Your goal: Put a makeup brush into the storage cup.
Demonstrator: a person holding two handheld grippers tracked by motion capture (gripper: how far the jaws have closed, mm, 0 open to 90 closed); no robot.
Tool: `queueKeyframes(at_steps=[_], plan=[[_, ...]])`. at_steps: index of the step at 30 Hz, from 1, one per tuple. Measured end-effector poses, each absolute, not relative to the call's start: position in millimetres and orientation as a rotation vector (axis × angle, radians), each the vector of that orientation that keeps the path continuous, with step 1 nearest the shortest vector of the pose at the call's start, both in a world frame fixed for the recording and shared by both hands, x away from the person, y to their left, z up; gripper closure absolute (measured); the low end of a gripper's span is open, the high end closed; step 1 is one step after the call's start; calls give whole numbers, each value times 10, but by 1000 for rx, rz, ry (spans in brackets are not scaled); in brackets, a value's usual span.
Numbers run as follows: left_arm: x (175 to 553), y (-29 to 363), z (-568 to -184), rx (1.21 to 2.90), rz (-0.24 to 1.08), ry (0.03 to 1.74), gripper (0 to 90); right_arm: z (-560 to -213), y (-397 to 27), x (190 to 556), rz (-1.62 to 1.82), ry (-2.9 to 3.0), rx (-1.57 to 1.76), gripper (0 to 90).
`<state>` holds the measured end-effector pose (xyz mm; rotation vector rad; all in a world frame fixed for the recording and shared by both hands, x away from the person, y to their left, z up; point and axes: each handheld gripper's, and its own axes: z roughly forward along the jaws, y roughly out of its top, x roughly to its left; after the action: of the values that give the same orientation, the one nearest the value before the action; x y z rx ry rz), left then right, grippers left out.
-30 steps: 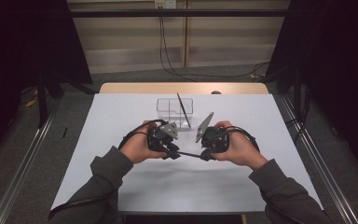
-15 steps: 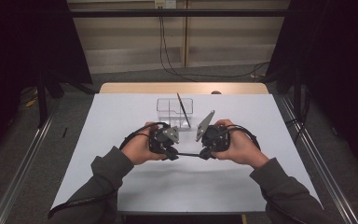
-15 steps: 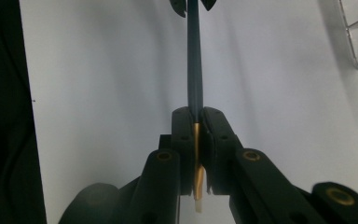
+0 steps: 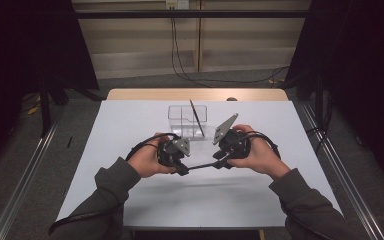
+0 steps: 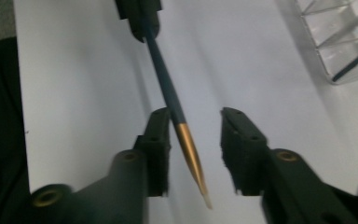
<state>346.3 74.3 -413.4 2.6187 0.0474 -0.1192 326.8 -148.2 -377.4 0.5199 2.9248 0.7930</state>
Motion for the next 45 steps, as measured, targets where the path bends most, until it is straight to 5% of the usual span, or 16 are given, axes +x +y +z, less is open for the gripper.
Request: queueKeyframes(at_steps=[17, 45], plan=[[3559, 956, -4124, 2539, -109, 222, 859, -3862, -1731, 3310, 875, 2845, 736, 261], [3596, 1088, -4175, 2279, -138, 405, 858, -3932, -1799, 3281, 1102, 2714, 882, 159]])
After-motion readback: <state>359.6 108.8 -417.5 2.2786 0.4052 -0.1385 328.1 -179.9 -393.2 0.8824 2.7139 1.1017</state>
